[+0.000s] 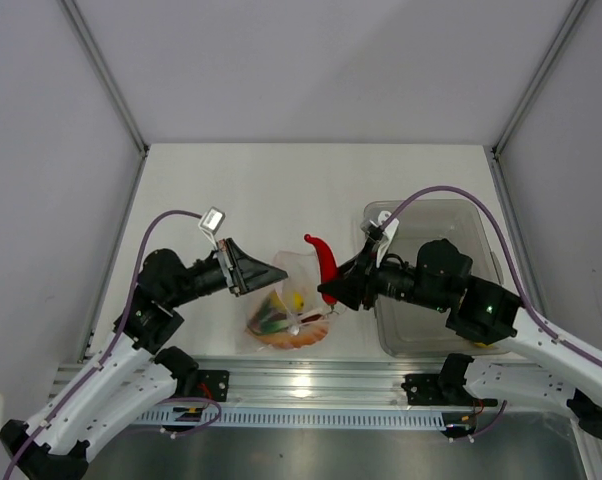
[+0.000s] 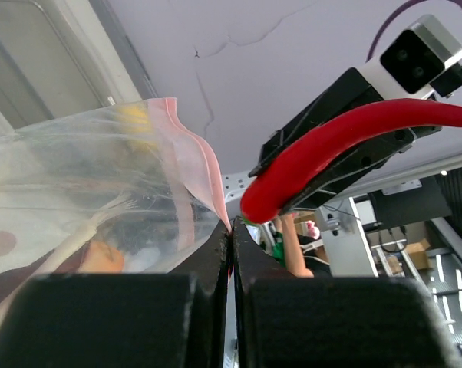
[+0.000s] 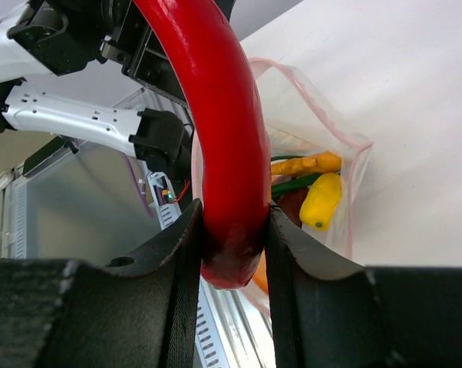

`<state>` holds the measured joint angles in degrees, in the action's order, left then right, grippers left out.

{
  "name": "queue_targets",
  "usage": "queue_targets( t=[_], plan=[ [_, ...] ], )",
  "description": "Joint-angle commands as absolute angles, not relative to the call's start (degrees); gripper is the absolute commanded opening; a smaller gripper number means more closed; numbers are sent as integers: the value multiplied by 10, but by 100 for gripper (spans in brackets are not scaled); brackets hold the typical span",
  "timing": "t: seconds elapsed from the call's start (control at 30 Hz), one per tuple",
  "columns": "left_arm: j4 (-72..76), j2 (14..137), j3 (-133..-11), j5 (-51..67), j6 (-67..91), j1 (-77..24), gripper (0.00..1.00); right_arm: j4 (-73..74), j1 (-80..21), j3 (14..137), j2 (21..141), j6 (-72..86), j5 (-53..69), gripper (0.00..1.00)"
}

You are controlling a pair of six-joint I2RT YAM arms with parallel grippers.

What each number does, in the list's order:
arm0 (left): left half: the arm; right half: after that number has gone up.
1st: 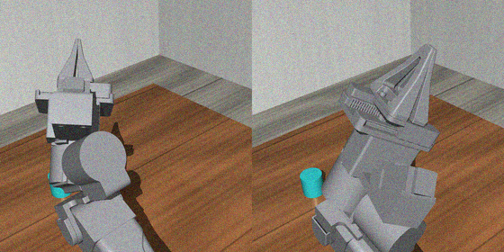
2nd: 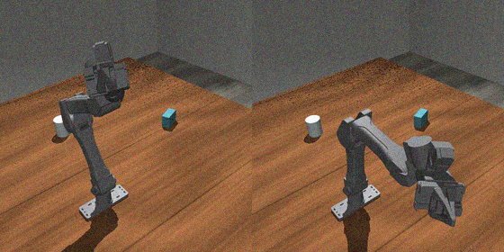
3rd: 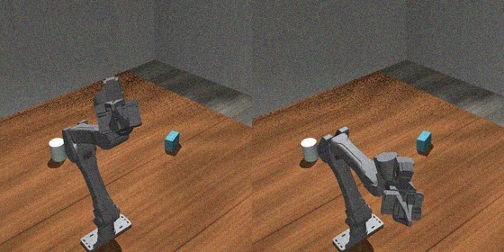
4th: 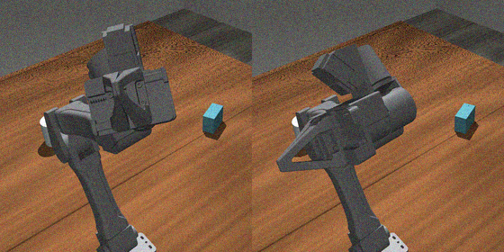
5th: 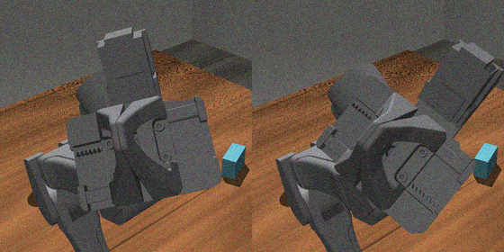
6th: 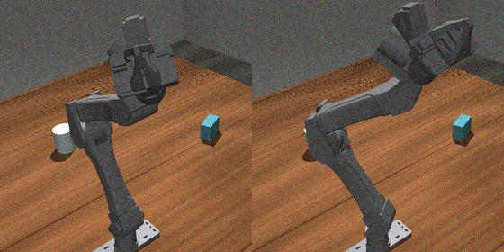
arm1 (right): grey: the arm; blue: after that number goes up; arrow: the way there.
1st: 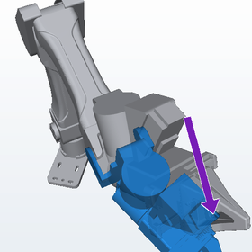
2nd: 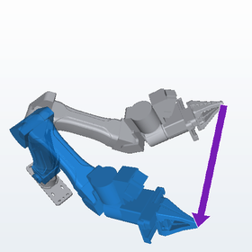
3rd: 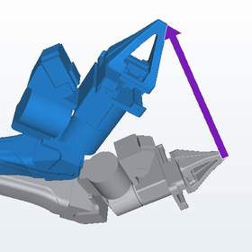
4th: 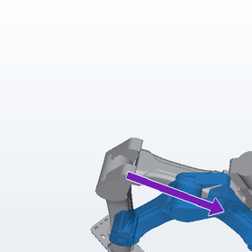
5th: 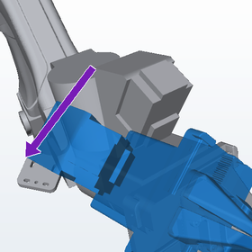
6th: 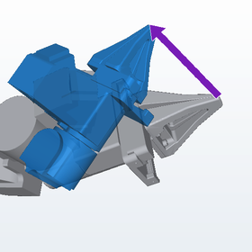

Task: Place the food in the zip-top bag and seal the zipper
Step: Place the fake vegetable in the zipper food storage bag.

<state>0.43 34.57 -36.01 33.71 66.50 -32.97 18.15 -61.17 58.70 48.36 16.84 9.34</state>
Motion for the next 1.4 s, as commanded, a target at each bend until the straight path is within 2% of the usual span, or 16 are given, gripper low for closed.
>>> queue_targets(
  t=[0.0, 0.17, 0.27, 0.37, 0.4, 0.47, 0.57, 0.6, 0.67, 0.87, 1.0, 1.07, 1.1, 1.23, 1.37],
  plan=[
    [76, 338, -364, 359, 705, -325, 1, 117, -623, 584, 499, 150, 53, 0],
    [76, 348, -388, 376, 710, -327, 1, 74, -636, 580, 526, 156, 12, 3],
    [75, 350, -399, 370, 710, -325, 1, 57, -648, 577, 535, 157, 0, 12],
    [96, 357, -396, 380, 728, -325, 1, 48, -660, 570, 545, 150, -39, 27],
    [104, 358, -396, 380, 730, -325, 0, 47, -661, 570, 548, 149, -40, 41],
    [105, 356, -395, 379, 734, -326, 1, 51, -664, 572, 553, 147, -49, 53],
    [108, 352, -390, 376, 735, -325, 1, 55, -665, 574, 553, 149, -55, 81],
    [108, 352, -389, 376, 735, -325, 1, 56, -665, 574, 553, 149, -56, 83],
    [110, 352, -386, 376, 736, -325, 0, 59, -666, 574, 553, 150, -61, 96],
    [112, 352, -378, 378, 737, -325, 1, 71, -666, 585, 538, 156, -77, 98],
    [108, 352, -374, 379, 733, -326, 1, 134, -666, 613, 527, 183, -154, 98],
    [107, 348, -366, 379, 729, -325, 1, 187, -666, 643, 525, 218, -260, 99],
    [105, 348, -366, 379, 727, -326, 1, 206, -666, 643, 526, 218, -260, 99],
    [100, 352, -358, 378, 717, -325, 0, 307, -665, 671, 531, 296, -475, 99],
    [100, 362, -355, 381, 711, -326, 1, 387, -643, 683, 524, 350, -572, 100]
  ],
)
